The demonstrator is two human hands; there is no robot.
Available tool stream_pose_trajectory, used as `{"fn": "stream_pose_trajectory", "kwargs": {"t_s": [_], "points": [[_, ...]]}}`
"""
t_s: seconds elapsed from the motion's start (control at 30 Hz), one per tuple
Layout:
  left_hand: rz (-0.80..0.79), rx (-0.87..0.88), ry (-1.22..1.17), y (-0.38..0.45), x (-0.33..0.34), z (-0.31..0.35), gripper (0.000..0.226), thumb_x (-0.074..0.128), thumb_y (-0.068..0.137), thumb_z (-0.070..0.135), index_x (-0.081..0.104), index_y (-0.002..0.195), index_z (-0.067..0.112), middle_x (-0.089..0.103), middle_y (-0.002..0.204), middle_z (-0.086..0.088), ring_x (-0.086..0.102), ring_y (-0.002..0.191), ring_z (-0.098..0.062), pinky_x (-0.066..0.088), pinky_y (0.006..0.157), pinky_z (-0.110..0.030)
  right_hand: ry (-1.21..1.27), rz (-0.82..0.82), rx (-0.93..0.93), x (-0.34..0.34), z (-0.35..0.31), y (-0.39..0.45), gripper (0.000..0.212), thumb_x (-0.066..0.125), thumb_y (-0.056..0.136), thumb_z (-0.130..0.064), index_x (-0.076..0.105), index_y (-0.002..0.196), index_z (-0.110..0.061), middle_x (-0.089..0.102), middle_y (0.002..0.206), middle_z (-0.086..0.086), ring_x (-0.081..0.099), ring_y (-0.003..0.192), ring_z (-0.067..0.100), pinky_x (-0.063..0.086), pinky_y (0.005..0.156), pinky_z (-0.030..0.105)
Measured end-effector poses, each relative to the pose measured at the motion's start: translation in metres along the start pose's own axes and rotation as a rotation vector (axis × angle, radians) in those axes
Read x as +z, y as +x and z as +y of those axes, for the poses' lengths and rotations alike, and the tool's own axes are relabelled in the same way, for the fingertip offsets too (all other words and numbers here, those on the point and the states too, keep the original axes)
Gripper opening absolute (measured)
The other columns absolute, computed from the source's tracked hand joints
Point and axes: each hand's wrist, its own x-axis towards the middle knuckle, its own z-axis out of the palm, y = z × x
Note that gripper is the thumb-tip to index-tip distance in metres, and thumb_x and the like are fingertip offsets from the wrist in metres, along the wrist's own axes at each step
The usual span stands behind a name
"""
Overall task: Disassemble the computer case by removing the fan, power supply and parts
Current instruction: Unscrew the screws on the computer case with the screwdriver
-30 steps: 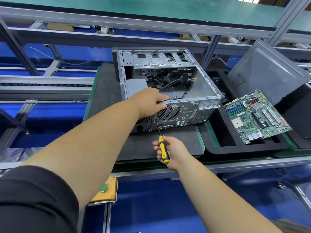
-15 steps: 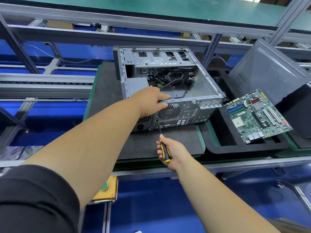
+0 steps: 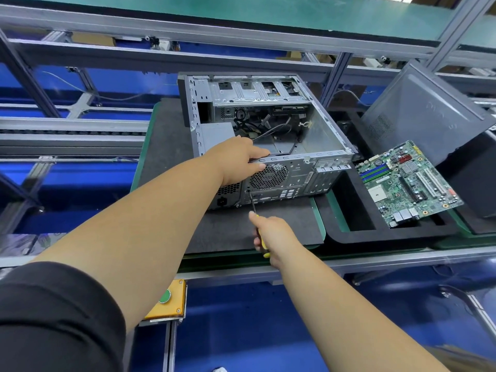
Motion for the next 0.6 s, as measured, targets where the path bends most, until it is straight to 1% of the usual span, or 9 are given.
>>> {"fn": "stream_pose_trajectory", "kwargs": {"t_s": [0.07, 0.13, 0.27, 0.37, 0.53, 0.6], "points": [[-0.002, 0.001, 0.002, 0.0, 0.0, 0.0, 0.045, 0.047, 0.099, 0.041, 0.047, 0.143, 0.031, 0.046, 0.098, 0.001, 0.047, 0.11, -0.024, 0.038, 0.094, -0.034, 0.319, -0.16, 0.115, -0.005, 0.002, -0.002, 0.041, 0.048, 0.102, -0.036, 0.066, 0.09, -0.001, 0.062, 0.071, 0.008, 0.053, 0.052, 0.013, 0.045, 0.051, 0.025], [-0.001, 0.001, 0.003, 0.001, -0.001, 0.0, 0.044, 0.047, 0.099, 0.041, 0.047, 0.143, 0.031, 0.046, 0.098, 0.001, 0.047, 0.109, -0.024, 0.038, 0.092, -0.034, 0.46, -0.25, 0.143, -0.01, 0.007, 0.001, 0.045, 0.041, 0.106, -0.029, 0.069, 0.092, 0.004, 0.067, 0.074, 0.01, 0.058, 0.054, 0.013, 0.049, 0.052, 0.024], [0.0, -0.002, -0.004, 0.0, -0.001, 0.0, 0.044, 0.047, 0.099, 0.041, 0.047, 0.143, 0.031, 0.047, 0.098, 0.001, 0.047, 0.108, -0.023, 0.037, 0.091, -0.032, 0.479, -0.265, 0.186, -0.012, 0.008, -0.001, 0.042, 0.044, 0.105, -0.032, 0.071, 0.095, -0.001, 0.068, 0.075, 0.007, 0.062, 0.057, 0.014, 0.052, 0.051, 0.023], [0.001, 0.0, -0.005, 0.0, 0.0, -0.001, 0.045, 0.047, 0.099, 0.041, 0.047, 0.143, 0.03, 0.045, 0.097, 0.002, 0.046, 0.108, -0.022, 0.036, 0.09, -0.032, 0.477, -0.234, 0.196, -0.011, 0.01, 0.001, 0.038, 0.05, 0.103, -0.031, 0.072, 0.097, 0.0, 0.069, 0.076, 0.009, 0.065, 0.059, 0.016, 0.053, 0.05, 0.024], [0.004, -0.003, -0.008, 0.0, 0.0, -0.001, 0.045, 0.048, 0.099, 0.041, 0.047, 0.143, 0.03, 0.044, 0.098, 0.003, 0.046, 0.11, -0.023, 0.037, 0.093, -0.032, 0.472, -0.202, 0.137, -0.009, 0.013, 0.006, 0.028, 0.061, 0.098, -0.027, 0.069, 0.094, -0.001, 0.066, 0.071, 0.007, 0.064, 0.057, 0.015, 0.051, 0.048, 0.023], [0.008, -0.003, -0.013, 0.0, 0.001, -0.001, 0.045, 0.048, 0.099, 0.041, 0.047, 0.143, 0.031, 0.044, 0.097, 0.003, 0.046, 0.108, -0.022, 0.036, 0.09, -0.03, 0.435, -0.173, 0.107, -0.007, 0.013, 0.008, 0.025, 0.064, 0.096, -0.028, 0.067, 0.093, -0.004, 0.064, 0.068, 0.005, 0.063, 0.056, 0.015, 0.049, 0.047, 0.023]]}}
